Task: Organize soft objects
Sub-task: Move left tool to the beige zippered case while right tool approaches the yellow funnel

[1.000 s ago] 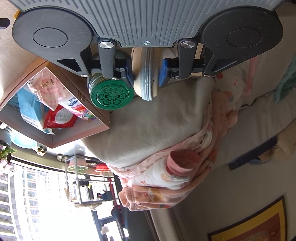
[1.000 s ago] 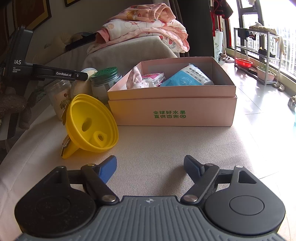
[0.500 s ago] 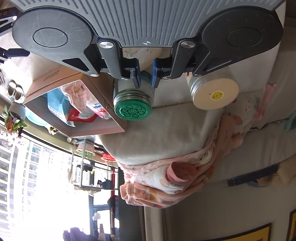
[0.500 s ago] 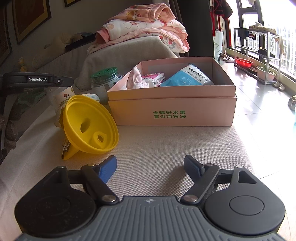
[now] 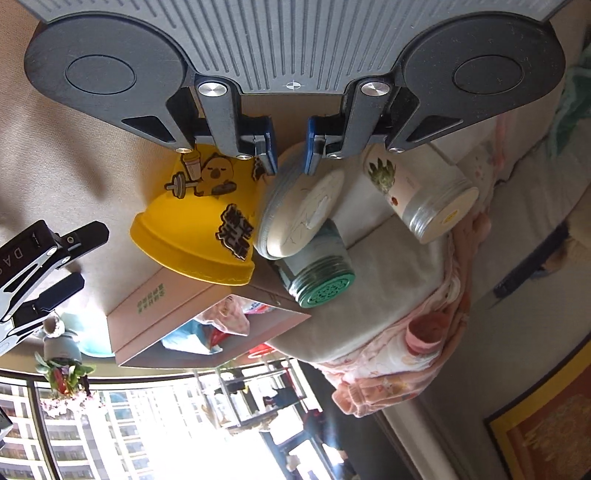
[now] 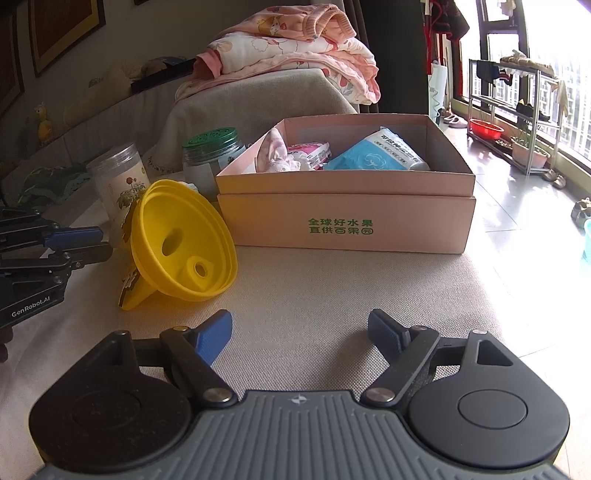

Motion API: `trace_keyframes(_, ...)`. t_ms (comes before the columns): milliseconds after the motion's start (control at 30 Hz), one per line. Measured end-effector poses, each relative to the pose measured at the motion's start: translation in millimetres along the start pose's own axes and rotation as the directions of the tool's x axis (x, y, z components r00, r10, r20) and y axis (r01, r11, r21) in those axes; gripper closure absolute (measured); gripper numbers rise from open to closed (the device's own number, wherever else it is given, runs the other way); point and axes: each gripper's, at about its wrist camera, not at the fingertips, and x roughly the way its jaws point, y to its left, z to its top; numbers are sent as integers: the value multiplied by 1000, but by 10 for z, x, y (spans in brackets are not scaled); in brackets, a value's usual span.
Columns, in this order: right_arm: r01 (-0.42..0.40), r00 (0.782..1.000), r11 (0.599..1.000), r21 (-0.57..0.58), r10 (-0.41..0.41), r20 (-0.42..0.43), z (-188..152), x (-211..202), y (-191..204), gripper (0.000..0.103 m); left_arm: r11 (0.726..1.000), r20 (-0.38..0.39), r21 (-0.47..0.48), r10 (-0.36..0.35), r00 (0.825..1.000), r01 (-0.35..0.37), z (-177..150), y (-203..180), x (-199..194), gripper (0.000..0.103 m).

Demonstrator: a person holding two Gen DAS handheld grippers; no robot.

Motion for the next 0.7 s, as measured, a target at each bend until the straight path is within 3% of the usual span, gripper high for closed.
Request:
trace_keyframes(233,32,999,998,-57,-33,-18,-10,19,83,19,998,2,63,23,1000,-23,12,-19,170,80)
trace_keyframes(400,-21,999,998,-57,19,-37,13,30,43,9,996,32,79,46,998,-48,-8,-61,168,79)
trace_keyframes(500,-61,996,995,-77,56,-68,40,59,41,0,999,65,40,32,997,-35,-11,-15,130,79)
trace_keyframes(700,-15,993,984,-177,-6,-120,61,123,207,0,998,91,-64,-1,996,7,-42,113,72,79)
